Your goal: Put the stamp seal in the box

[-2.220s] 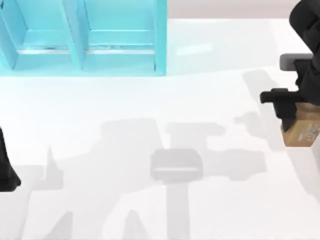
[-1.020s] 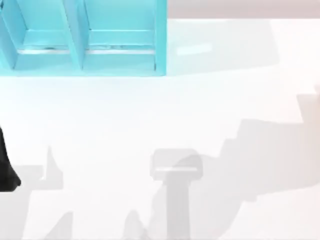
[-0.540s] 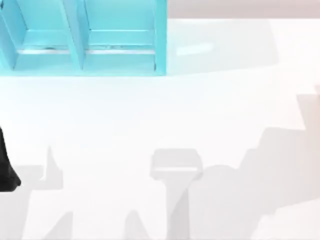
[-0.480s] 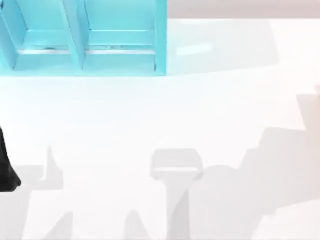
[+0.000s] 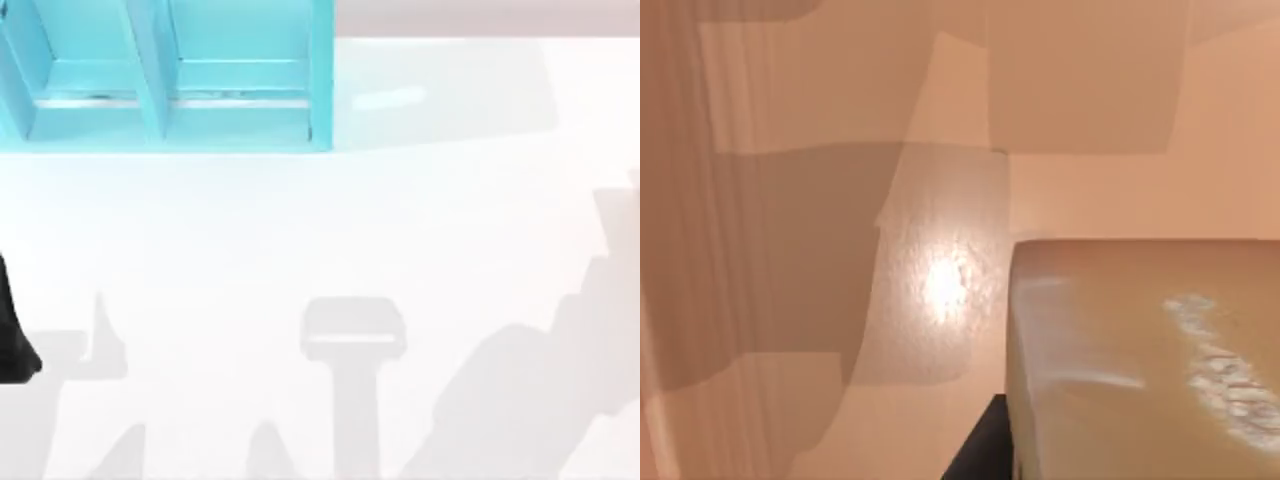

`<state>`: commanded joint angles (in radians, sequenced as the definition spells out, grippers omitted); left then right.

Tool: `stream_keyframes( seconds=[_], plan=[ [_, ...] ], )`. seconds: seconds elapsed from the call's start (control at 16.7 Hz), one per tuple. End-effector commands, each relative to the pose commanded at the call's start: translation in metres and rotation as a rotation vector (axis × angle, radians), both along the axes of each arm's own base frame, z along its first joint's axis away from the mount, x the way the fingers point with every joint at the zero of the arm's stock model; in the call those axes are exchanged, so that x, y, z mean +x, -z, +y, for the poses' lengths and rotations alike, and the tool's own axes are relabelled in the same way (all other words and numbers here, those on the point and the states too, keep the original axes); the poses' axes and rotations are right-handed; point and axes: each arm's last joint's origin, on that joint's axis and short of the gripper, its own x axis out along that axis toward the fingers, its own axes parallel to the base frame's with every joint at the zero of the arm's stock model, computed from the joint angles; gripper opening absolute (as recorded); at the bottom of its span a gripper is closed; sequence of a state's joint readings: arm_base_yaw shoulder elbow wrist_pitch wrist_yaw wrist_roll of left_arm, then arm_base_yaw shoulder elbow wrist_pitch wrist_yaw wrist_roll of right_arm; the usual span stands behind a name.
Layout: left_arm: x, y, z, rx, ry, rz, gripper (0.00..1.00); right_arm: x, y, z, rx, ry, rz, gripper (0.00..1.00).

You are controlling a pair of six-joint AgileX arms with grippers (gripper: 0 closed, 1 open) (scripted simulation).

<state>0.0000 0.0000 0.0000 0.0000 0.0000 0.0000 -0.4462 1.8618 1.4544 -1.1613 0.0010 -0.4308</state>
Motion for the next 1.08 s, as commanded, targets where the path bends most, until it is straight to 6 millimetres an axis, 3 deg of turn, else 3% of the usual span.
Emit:
stream_keyframes(
  seconds=[0.24,1.02,1.08],
  plan=[
    [0.0,0.0,0.0,0.0,0.0,0.0,1.0,-0.0002,0.002,0.0003,0.0,-0.001,0.0,0.0],
    [0.0,0.0,0.0,0.0,0.0,0.0,1.0,-0.0002,0.002,0.0003,0.0,-0.001,0.0,0.98],
    [0.0,0.0,0.0,0.0,0.0,0.0,1.0,-0.0002,0.002,0.0003,0.0,-0.001,0.0,1.0]
  ],
)
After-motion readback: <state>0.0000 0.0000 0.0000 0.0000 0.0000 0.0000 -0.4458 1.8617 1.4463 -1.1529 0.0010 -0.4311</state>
